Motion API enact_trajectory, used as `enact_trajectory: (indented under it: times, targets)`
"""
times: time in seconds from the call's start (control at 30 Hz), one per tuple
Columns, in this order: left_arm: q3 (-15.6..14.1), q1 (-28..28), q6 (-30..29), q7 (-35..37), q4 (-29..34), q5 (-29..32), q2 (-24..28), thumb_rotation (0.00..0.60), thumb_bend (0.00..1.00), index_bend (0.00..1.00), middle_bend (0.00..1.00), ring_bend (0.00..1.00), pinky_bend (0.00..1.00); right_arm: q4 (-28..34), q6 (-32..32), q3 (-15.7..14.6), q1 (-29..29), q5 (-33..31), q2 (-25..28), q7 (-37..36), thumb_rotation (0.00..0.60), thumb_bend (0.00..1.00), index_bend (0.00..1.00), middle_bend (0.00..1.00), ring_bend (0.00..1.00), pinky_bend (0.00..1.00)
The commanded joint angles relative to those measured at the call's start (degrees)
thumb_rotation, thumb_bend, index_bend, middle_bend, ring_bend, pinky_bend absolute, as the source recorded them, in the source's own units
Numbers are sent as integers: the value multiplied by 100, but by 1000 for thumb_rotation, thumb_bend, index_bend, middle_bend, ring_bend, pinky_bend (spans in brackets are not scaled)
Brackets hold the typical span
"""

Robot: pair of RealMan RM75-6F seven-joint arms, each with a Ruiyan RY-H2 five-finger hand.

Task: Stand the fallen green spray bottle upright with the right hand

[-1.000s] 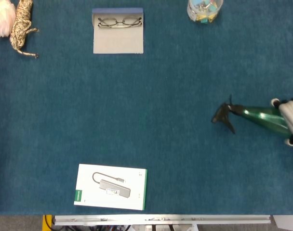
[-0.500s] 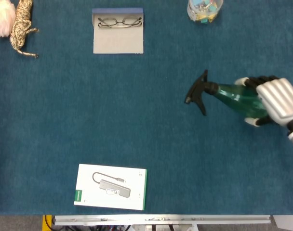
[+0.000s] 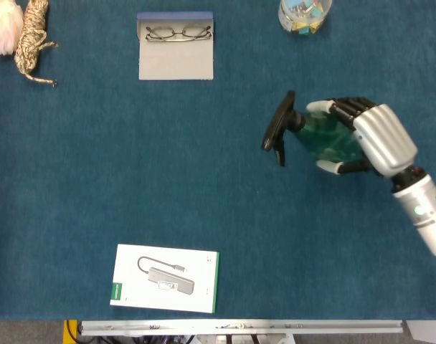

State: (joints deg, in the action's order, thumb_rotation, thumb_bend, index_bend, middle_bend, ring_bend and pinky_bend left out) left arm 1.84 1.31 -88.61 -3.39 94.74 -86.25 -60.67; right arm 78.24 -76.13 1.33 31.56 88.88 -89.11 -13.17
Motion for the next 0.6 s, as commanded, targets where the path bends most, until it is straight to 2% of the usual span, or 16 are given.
enact_trajectory:
  times: [0.03, 0.3, 0.6]
  targets:
    - [2, 1, 7, 0, -1, 8, 2, 600, 0, 525, 394, 232, 295, -518, -296, 173, 44, 303, -522, -731, 600, 183, 400, 534, 449, 472]
    - [1, 6, 36, 2, 2, 32, 11, 600, 0, 525, 394, 232, 295, -1733, -623, 299, 64, 443, -1350, -1893, 600, 179, 400, 534, 449, 472]
    - [17, 15, 68, 4, 9, 85, 19, 600, 0, 525, 394, 232, 295, -3326, -835, 503, 48, 269, -2287, -3134, 600, 177, 400, 534, 449, 476]
